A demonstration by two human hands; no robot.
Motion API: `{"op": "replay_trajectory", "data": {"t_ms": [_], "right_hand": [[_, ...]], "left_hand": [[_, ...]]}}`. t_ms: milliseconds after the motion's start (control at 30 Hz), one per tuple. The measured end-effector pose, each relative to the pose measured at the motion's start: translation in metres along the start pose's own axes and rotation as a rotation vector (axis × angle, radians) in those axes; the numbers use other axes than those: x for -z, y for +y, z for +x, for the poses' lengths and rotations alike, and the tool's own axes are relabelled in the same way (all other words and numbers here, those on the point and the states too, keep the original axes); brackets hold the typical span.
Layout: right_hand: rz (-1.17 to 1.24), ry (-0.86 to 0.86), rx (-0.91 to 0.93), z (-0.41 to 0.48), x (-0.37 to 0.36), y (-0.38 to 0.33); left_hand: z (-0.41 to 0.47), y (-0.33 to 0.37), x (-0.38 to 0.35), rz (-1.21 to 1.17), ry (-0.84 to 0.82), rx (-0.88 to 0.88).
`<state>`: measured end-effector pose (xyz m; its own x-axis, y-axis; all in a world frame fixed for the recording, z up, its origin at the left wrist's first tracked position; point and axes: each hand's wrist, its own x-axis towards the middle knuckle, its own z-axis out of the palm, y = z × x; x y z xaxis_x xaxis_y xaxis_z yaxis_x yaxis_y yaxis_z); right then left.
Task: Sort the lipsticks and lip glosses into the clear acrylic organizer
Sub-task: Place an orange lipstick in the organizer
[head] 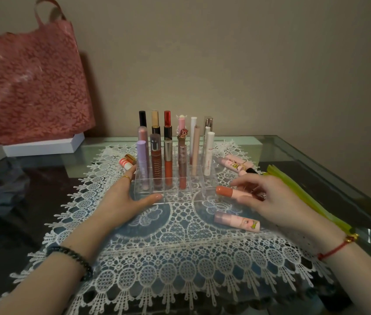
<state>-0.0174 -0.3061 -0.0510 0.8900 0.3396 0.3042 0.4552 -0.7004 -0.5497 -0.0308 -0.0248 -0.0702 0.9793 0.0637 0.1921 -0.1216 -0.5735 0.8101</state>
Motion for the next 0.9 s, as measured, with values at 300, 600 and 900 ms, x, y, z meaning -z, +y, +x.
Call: {"op": "replay_trajectory", "data": {"t_ms": [300, 600, 900], "right_hand": [[0.332, 0.161, 0.09, 0.025, 0.004, -0.037], [0.489, 0.34, 0.13, 0.061, -0.017, -0.057], [0.545, 0.447, 0.09, 0.072, -0.044, -0.053]], "left_hand": [[0.003, -0.004, 0.0, 0.05, 0.003, -0.004], [0.006, -0.007, -0.001, 0.089, 0.009, -0.004], [0.004, -0.006, 0.0, 0.014, 0.005, -0.003]]}}
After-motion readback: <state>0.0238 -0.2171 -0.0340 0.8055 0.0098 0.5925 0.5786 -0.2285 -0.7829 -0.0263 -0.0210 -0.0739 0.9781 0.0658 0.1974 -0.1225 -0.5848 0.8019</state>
